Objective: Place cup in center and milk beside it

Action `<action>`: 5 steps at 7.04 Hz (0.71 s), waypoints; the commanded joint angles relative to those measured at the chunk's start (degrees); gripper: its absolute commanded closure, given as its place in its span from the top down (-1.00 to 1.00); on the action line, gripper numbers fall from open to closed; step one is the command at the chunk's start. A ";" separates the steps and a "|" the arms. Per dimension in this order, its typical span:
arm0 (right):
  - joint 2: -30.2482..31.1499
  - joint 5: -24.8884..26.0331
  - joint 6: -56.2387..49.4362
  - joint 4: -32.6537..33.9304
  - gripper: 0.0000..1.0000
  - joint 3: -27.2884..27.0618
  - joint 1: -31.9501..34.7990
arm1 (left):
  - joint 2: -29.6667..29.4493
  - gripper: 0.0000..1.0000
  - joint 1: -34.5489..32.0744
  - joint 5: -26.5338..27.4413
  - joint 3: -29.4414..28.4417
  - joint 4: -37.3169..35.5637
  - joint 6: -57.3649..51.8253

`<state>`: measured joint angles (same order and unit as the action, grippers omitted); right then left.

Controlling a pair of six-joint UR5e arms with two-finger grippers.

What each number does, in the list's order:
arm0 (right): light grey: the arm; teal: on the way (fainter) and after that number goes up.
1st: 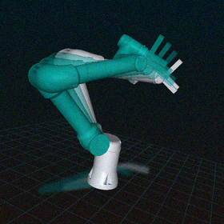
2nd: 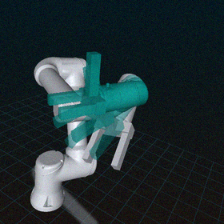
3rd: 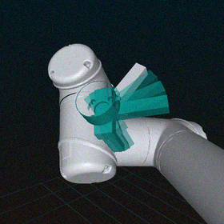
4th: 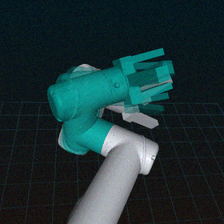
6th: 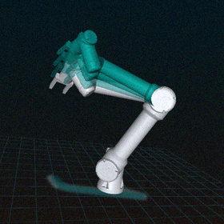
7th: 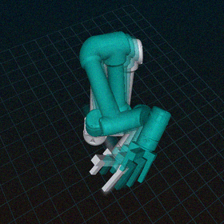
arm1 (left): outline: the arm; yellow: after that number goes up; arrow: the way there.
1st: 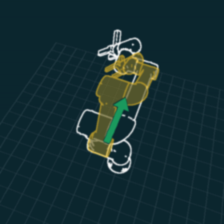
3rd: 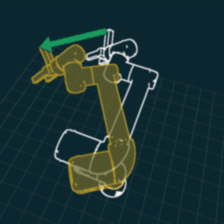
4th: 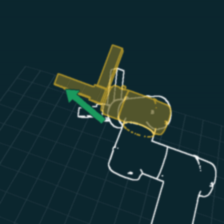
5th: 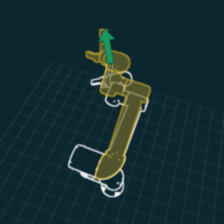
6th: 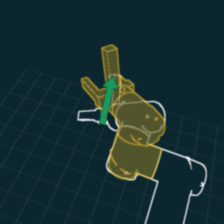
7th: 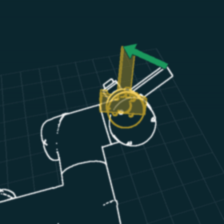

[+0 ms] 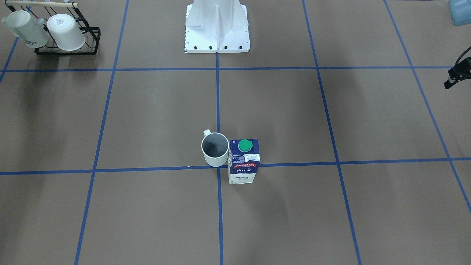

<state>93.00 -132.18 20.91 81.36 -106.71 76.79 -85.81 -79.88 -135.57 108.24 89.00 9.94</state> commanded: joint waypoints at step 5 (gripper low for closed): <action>-1.33 -0.01 -8.86 4.69 1.00 -0.08 0.47 | -0.41 0.95 0.07 -0.04 -0.22 0.12 0.08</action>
<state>92.04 -132.19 13.04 85.10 -106.68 77.18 -86.14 -79.81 -135.66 108.06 89.05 10.02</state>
